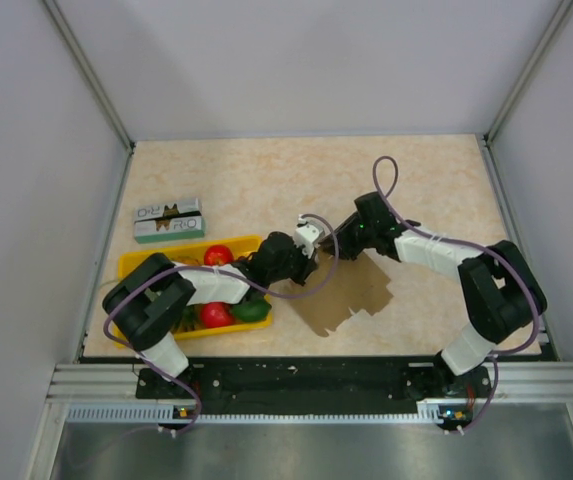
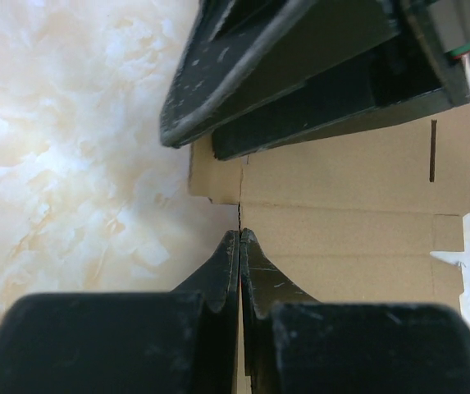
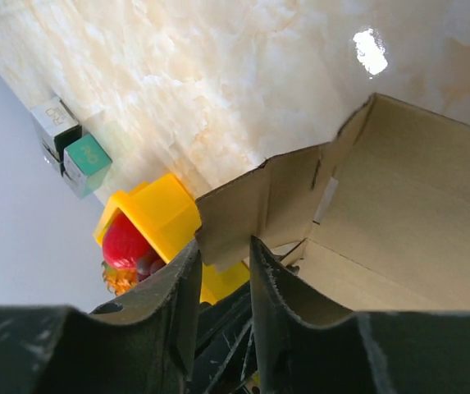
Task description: Fold the paper box
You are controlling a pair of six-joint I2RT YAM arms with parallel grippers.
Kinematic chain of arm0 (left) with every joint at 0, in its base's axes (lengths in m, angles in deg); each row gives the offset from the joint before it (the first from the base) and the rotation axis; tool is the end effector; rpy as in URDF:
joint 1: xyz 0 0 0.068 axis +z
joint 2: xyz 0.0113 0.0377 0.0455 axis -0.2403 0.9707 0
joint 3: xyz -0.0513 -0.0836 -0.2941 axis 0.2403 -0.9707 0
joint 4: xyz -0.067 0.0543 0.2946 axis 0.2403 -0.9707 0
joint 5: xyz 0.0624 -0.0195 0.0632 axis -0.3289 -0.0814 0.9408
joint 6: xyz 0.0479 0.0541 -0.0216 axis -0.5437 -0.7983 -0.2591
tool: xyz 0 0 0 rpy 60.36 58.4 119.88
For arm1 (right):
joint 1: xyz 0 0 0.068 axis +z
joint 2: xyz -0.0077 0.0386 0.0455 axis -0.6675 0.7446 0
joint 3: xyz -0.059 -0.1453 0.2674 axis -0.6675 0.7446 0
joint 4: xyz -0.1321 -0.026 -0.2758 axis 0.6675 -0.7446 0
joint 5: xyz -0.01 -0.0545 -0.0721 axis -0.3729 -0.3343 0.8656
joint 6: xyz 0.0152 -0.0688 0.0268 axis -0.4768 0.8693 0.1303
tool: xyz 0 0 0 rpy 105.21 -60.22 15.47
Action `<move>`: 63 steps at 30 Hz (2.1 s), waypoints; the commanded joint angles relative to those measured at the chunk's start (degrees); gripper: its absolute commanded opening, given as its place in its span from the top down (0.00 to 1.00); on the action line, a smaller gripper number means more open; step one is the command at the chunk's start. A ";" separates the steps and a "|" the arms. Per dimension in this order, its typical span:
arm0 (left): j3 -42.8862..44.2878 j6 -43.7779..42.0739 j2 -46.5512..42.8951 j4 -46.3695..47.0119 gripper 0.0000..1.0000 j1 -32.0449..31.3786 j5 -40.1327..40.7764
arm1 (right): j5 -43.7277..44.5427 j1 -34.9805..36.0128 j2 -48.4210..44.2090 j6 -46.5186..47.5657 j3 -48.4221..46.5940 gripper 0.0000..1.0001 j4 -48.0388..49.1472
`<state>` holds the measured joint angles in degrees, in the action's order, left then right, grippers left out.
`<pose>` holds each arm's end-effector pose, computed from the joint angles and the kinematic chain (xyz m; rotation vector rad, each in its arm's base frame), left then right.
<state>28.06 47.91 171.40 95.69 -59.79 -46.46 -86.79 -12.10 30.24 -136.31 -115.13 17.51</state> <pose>0.2623 -0.2807 0.1454 0.7785 1.9763 -0.6726 0.3314 0.2046 0.1751 1.0038 2.4962 1.0089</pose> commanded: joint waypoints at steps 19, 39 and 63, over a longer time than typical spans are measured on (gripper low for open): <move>2.86 -0.57 1.65 2.99 1.00 -1.31 2.31 | -20.27 -17.98 -16.59 46.55 1.05 0.37 -7.88; 1.37 -0.57 0.51 5.36 1.00 -1.13 1.08 | -39.44 -27.14 5.02 70.31 -1.76 0.43 -8.61; 1.19 0.13 1.04 5.98 1.00 -1.22 0.99 | -39.28 -24.07 5.47 72.42 -3.35 0.65 -6.14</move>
<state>29.72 47.26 172.82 98.16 -60.84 -45.14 -123.65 -37.19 36.42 -64.62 -118.73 7.85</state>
